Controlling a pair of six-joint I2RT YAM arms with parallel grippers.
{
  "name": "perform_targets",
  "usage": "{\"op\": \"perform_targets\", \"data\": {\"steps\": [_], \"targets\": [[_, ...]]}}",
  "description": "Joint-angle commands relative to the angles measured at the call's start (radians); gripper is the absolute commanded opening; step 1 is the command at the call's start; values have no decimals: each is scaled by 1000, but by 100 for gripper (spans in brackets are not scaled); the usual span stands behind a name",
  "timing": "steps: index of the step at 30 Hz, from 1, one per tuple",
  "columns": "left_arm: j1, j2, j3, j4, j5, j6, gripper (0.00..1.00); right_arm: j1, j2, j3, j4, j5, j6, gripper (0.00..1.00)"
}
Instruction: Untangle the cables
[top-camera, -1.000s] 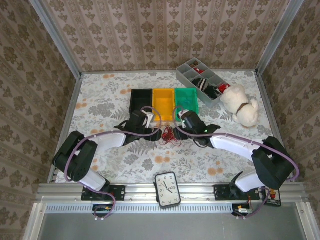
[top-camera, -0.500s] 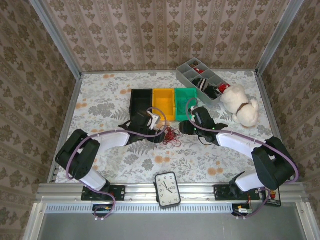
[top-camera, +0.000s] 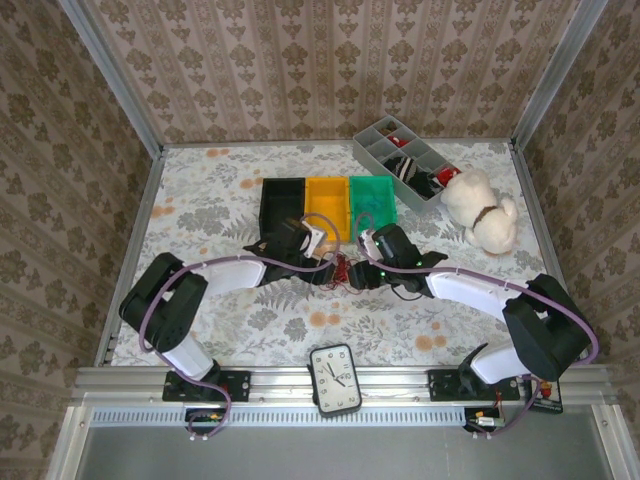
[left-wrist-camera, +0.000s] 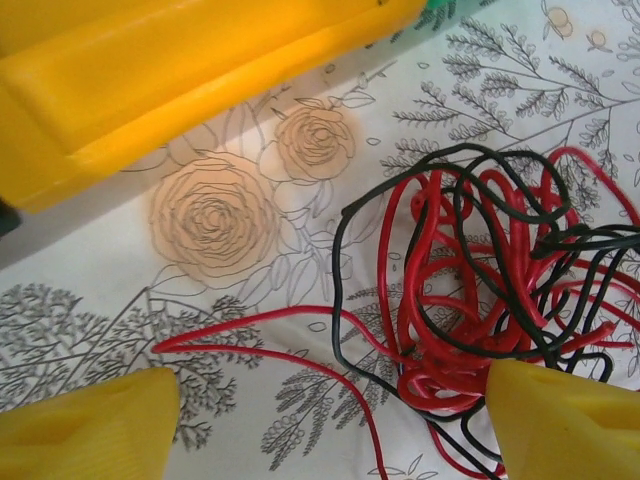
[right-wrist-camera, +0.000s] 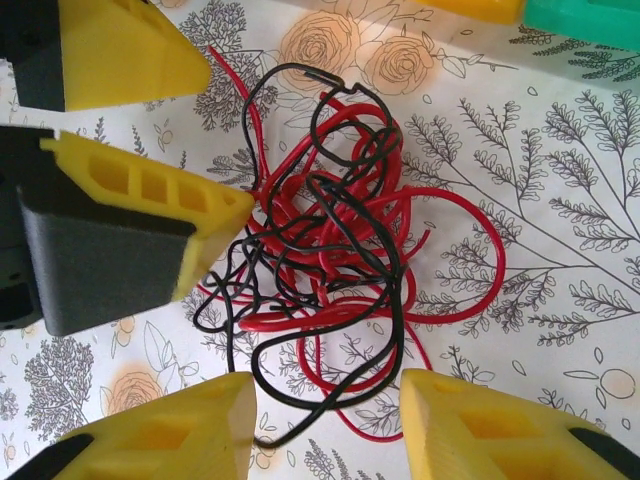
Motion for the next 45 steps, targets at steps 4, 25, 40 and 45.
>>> {"op": "perform_targets", "data": {"steps": [4, 25, 40, 45], "targets": [[-15, 24, 45, -35, 6, 50, 80, 0, 33, 27, -3, -13, -18, 38], [-2, 67, 210, -140, 300, 155, 81, -66, 16, -28, 21, 29, -1, 0], [-40, 282, 382, -270, 223, 182, 51, -91, -9, -72, 71, 11, 40, 0], [-56, 324, 400, -300, 187, 179, 28, -132, -26, -88, 75, 5, 70, 4]]}}
